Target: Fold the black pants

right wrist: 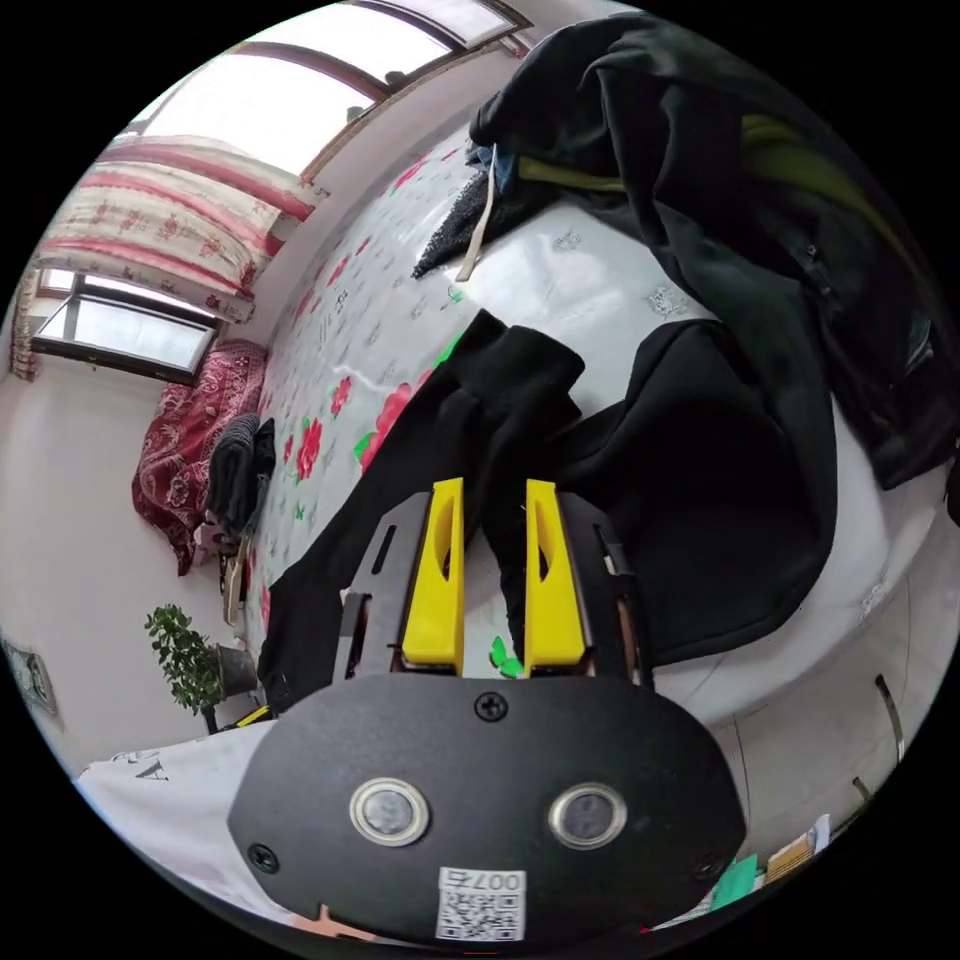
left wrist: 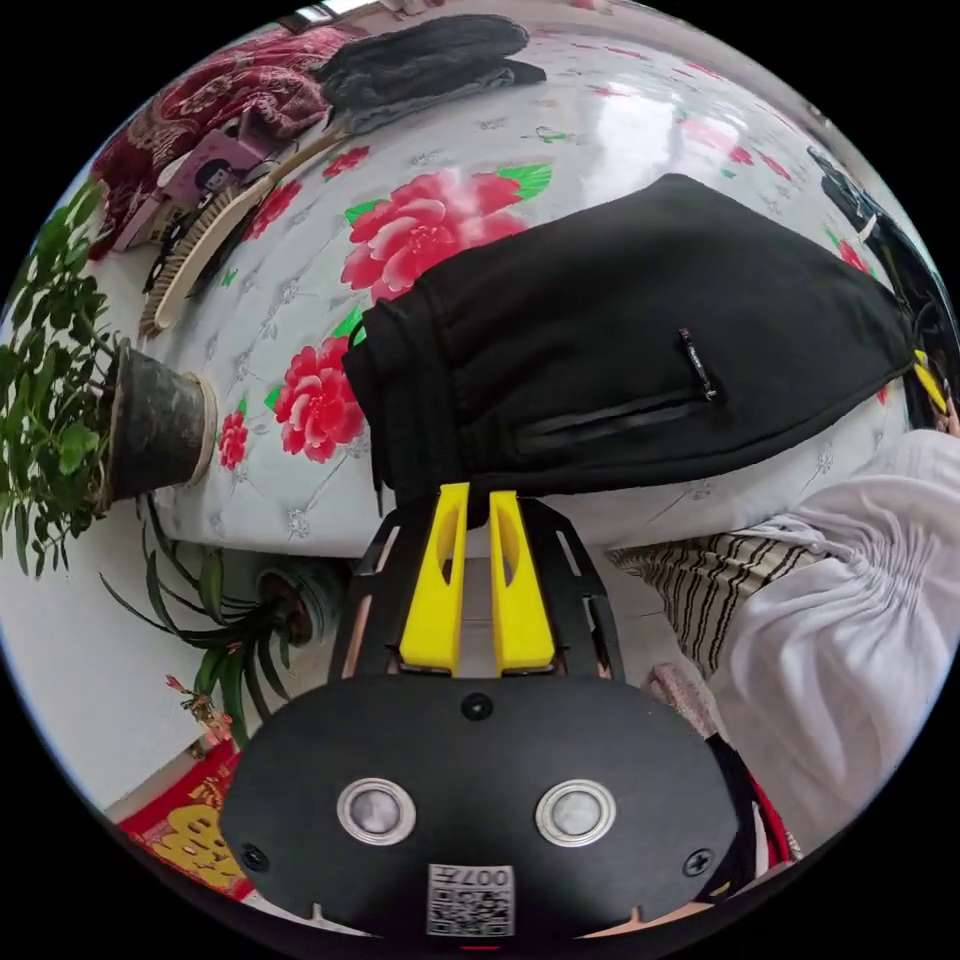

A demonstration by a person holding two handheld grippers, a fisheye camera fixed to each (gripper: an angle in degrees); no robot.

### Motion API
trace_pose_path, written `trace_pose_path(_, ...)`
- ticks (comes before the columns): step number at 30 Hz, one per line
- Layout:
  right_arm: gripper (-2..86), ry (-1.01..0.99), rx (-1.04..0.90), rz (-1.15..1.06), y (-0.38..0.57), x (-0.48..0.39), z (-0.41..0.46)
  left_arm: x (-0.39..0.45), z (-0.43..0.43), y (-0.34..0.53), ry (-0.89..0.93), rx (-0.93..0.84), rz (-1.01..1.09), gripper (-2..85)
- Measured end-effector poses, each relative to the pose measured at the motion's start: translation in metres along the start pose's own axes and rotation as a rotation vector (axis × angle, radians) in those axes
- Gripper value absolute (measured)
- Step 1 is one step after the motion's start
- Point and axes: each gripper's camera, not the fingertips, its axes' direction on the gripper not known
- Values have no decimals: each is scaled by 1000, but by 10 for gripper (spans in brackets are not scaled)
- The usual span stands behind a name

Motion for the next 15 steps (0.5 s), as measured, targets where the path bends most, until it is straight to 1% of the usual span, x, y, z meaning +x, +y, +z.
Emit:
trace_pose_path(4,97,-95,1,18,34,-4,-14,-27,-10,54,104,173,-184,50)
trace_pose_path(6,99,-150,-24,54,48,-2,-8,-42,-8,81,147,218,-294,51)
trace_pose_path(9,102,-163,-60,100,63,-7,13,-68,10,118,290,292,-454,62)
trace_pose_path(11,101,-213,-59,149,64,-17,27,-88,37,136,462,333,-600,78)
trace_pose_path(12,101,-228,-46,167,63,-20,28,-93,45,141,505,339,-649,82)
trace_pose_path(14,93,-288,-8,230,58,-33,34,-110,82,160,693,355,-839,99)
trace_pose_path(15,89,-292,1,242,57,-37,36,-113,91,164,731,360,-873,101)
